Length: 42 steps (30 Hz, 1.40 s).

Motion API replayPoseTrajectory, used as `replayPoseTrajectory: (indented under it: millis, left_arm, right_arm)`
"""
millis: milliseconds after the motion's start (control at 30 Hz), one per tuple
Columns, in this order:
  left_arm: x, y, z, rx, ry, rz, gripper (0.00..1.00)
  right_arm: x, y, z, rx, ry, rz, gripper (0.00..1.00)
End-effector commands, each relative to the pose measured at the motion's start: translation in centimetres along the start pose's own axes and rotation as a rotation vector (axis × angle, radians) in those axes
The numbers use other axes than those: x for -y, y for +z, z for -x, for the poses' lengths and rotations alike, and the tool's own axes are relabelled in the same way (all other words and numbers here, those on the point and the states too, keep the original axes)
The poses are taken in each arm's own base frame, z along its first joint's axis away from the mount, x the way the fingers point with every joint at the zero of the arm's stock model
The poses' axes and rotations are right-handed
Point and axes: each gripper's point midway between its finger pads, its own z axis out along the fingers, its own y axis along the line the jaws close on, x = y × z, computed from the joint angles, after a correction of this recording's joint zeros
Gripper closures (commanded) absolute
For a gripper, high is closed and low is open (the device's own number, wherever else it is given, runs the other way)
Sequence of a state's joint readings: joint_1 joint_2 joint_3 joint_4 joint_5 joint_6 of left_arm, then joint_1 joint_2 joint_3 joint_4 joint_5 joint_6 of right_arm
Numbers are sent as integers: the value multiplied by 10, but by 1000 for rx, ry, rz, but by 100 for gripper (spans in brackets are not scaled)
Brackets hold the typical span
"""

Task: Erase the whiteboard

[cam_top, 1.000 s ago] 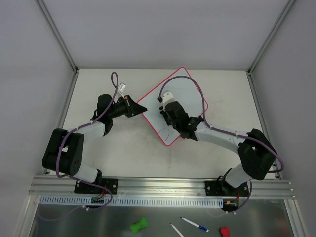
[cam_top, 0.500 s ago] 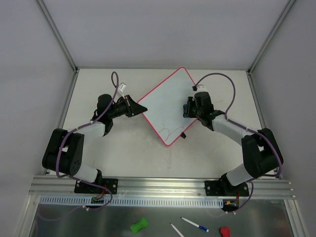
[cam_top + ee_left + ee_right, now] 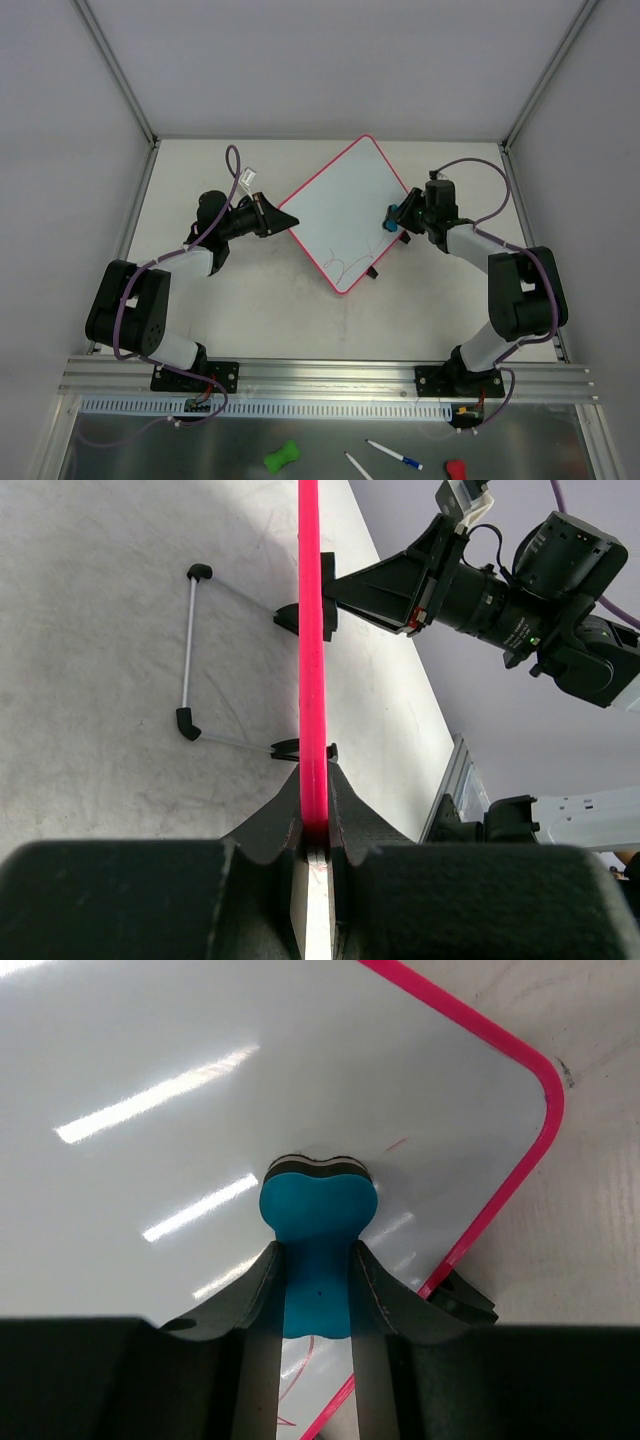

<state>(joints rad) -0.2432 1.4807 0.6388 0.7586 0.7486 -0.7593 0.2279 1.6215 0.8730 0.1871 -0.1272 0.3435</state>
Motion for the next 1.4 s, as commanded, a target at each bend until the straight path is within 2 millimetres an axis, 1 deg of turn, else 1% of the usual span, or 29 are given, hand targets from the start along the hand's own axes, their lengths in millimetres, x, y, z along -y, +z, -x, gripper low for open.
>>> replayPoseTrajectory:
  millis: [0,167,233,300,333,433,500,533,567,667,700,767,800,833,900,933,1000,1033,1067,1100,1133,1167,1233,1267,1300,1333,1367]
  left_arm:
    - [7,1,-9,-36,61,-40,100]
    - [7,1,-10,-40,59,-41,100]
    - [7,1,-9,-37,63,-41,100]
    - [7,1,-9,-37,64,-41,100]
    - [7,1,-9,-38,63,-41,100]
    - [7,1,-10,-41,61,-40,100]
    - [7,1,-10,-43,62,-44,100]
    - [8,1,-10,-44,61,-47,100]
    - [8,1,-11,-46,61,-47,100]
    - [7,1,-10,-44,63,-47,100]
    - [8,1,-10,-44,64,-48,100]
    - [7,1,-10,-45,62,-46,100]
    - [8,1,-10,-46,63,-49,100]
    - [7,1,-10,-47,62,-47,100]
    - [8,1,-10,-47,62,-47,100]
    - [8,2,-10,-50,61,-48,100]
    - [7,2,-10,-53,56,-48,100]
    - [6,3,-11,-54,53,-46,100]
    - [6,3,-10,-54,52,-46,100]
    - [7,3,-10,-54,52,-49,100]
    - [6,3,-12,-56,48,-47,100]
    - [6,3,-11,-53,50,-47,100]
    - [7,2,-10,-50,52,-48,100]
    - [7,2,-10,-48,53,-48,100]
    - [7,2,-10,-48,53,-48,100]
    - [7,2,-10,-48,52,-48,100]
    - [7,2,-9,-46,53,-47,100]
  right_arm:
    - [43,15,-43,-112,90,-144,100]
    - [51,15,-28,-72,149,-175,100]
    - [55,16,-18,-58,203,-173,100]
    - [60,19,-15,-62,229,-177,100]
    - [60,20,-7,-56,248,-166,100]
    - [67,23,-2,-59,284,-167,100]
    - [66,27,8,-50,283,-152,100]
    - [64,30,8,-66,277,-137,100]
    - [59,31,16,-65,267,-130,100]
    - [56,38,19,-84,271,-109,100]
    - [51,39,28,-75,258,-91,100]
    - [48,38,31,-95,234,-86,100]
    - [43,36,38,-87,216,-75,100]
    - [44,35,39,-81,190,-75,100]
    - [38,30,44,-73,162,-53,100]
    - [32,28,39,-96,146,-15,100]
    - [16,24,39,-82,80,46,100]
    - [11,23,22,-103,52,56,100]
    - [6,21,21,-85,-4,75,100]
    - [-2,16,18,-71,-38,87,100]
    - [-5,15,14,-61,-69,87,100]
    - [-10,14,-4,-69,-104,104,100]
    - [-20,7,-15,-48,-142,122,100]
    - [-22,6,-17,-33,-149,133,100]
    - [-17,4,-31,-54,-149,130,100]
    - [-21,0,-34,-45,-155,140,100]
    - [-26,-2,-43,-51,-172,154,100]
